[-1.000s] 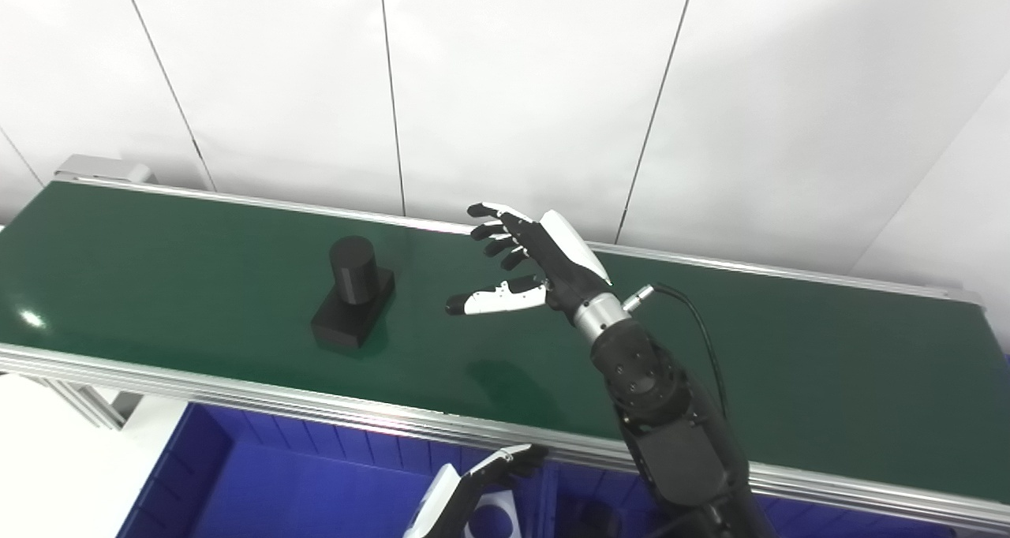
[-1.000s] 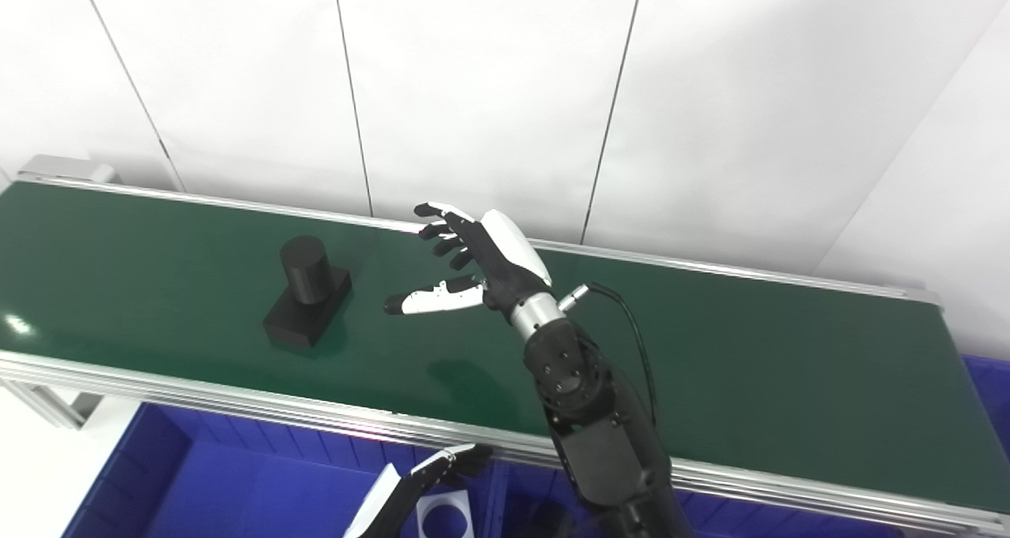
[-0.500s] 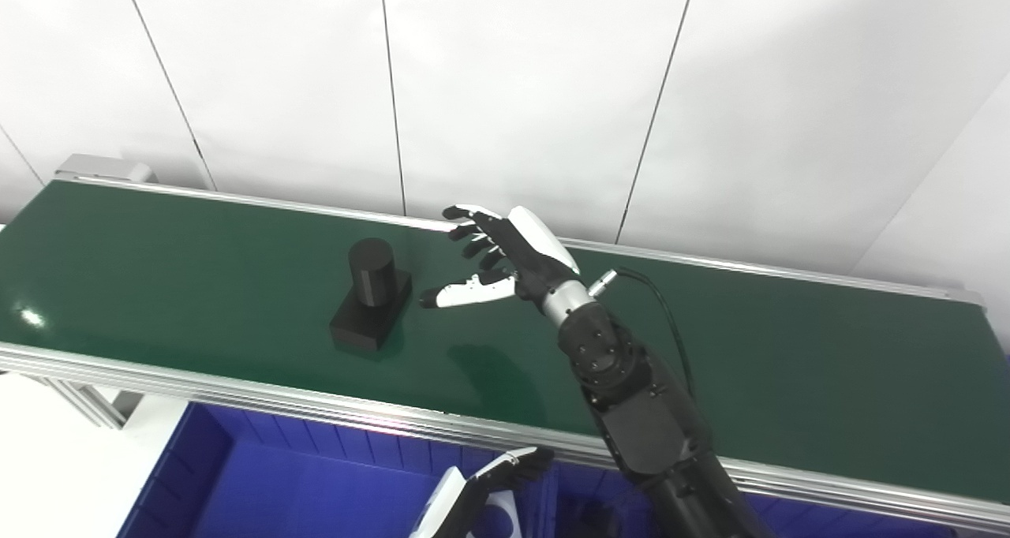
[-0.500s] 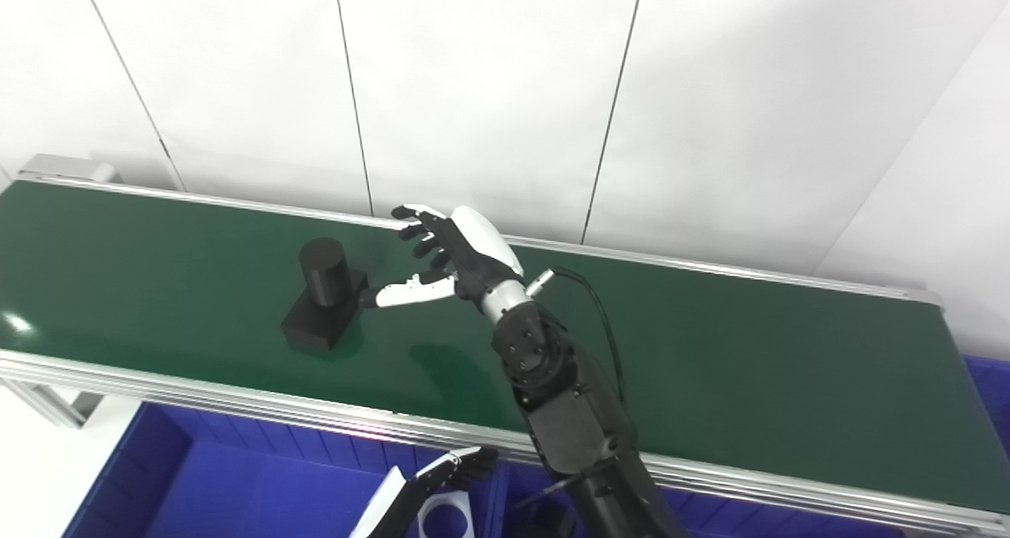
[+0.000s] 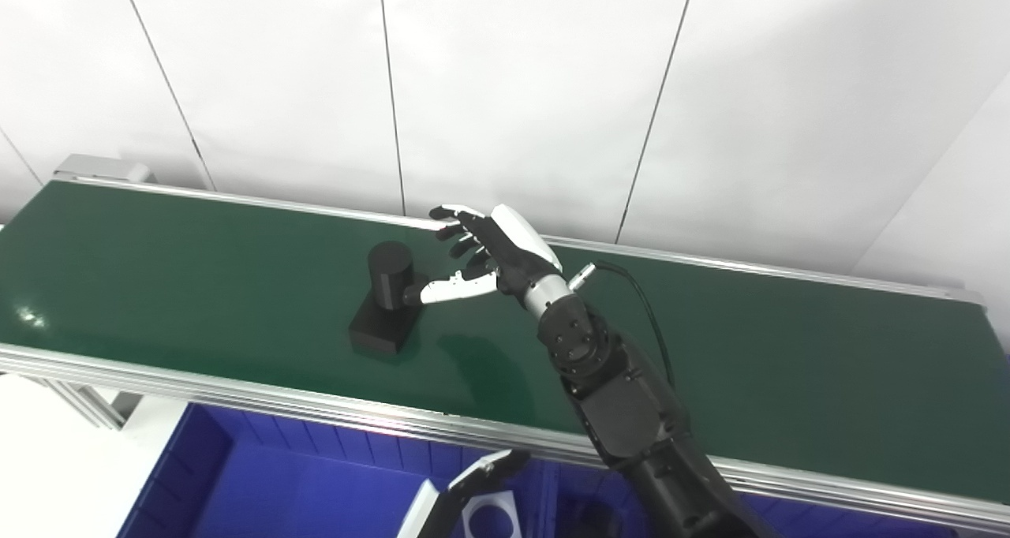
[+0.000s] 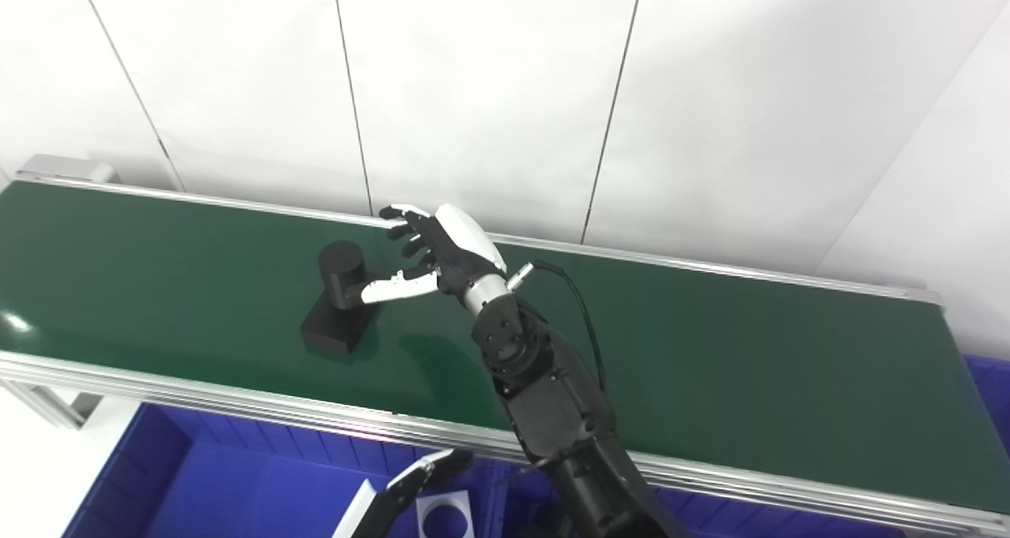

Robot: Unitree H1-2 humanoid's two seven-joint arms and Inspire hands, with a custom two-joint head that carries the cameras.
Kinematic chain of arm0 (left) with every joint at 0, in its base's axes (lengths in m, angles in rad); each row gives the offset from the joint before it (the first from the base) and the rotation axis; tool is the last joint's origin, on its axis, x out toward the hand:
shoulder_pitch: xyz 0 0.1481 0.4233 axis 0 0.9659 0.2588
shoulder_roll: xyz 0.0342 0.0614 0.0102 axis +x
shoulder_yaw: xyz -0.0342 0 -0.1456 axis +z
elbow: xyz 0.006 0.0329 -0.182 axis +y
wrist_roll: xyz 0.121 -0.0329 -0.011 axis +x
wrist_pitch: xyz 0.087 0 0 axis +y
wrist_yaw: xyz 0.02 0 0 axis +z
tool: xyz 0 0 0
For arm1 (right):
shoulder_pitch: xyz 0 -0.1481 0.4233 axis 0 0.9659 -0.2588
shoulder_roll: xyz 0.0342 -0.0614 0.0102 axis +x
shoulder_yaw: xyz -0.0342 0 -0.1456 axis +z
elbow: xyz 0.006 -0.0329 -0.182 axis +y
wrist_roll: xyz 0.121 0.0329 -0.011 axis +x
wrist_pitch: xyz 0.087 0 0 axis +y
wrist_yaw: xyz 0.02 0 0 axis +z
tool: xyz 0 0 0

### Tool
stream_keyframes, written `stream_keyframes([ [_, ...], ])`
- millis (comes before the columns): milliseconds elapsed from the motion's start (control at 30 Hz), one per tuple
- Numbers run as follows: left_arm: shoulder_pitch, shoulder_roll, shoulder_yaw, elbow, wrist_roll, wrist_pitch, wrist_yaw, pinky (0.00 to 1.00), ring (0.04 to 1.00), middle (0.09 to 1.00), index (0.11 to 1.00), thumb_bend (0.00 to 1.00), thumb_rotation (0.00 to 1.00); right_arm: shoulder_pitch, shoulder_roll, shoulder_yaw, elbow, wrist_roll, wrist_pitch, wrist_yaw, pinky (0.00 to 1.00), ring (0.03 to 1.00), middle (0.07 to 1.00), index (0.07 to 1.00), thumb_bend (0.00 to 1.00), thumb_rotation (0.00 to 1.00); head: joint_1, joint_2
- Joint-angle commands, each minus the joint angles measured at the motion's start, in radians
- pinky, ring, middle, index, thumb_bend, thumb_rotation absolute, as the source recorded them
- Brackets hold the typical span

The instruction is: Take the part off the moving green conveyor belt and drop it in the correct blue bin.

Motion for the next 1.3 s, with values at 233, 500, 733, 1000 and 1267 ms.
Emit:
stream_keyframes([
  [233, 0.022, 0.009, -0.015, -0.044, 0.041, -0.039, 0.029, 0.71, 0.766, 0.793, 0.794, 0.86, 0.40, -0.120, 0.047, 0.008, 0.131, 0.003, -0.059, -0.037, 0.58, 0.710, 0.811, 0.892, 0.86, 0.39, 0.009, 0.010],
  [500, 0.016, 0.009, -0.045, -0.032, 0.050, -0.039, 0.050, 0.70, 0.753, 0.782, 0.784, 0.88, 0.44, -0.173, 0.075, 0.018, 0.281, -0.002, -0.105, -0.078, 0.61, 0.731, 0.821, 0.885, 0.86, 0.36, 0.023, 0.023],
  [733, 0.011, 0.005, -0.064, -0.028, 0.063, -0.039, 0.072, 0.70, 0.746, 0.774, 0.779, 0.87, 0.41, -0.217, 0.097, 0.024, 0.417, 0.002, -0.147, -0.124, 0.60, 0.731, 0.831, 0.875, 0.85, 0.30, 0.025, 0.029],
  [1000, 0.016, 0.004, -0.066, -0.043, 0.067, -0.039, 0.074, 0.67, 0.726, 0.766, 0.783, 0.87, 0.40, -0.225, 0.129, 0.019, 0.513, 0.003, -0.208, -0.237, 0.56, 0.644, 0.721, 0.767, 0.69, 0.09, 0.003, 0.044],
  [1267, 0.014, 0.008, -0.074, -0.049, 0.052, -0.039, 0.073, 0.65, 0.714, 0.769, 0.794, 0.85, 0.39, -0.205, 0.141, 0.030, 0.545, -0.020, -0.278, -0.379, 0.37, 0.427, 0.488, 0.526, 0.53, 0.00, -0.008, 0.052],
])
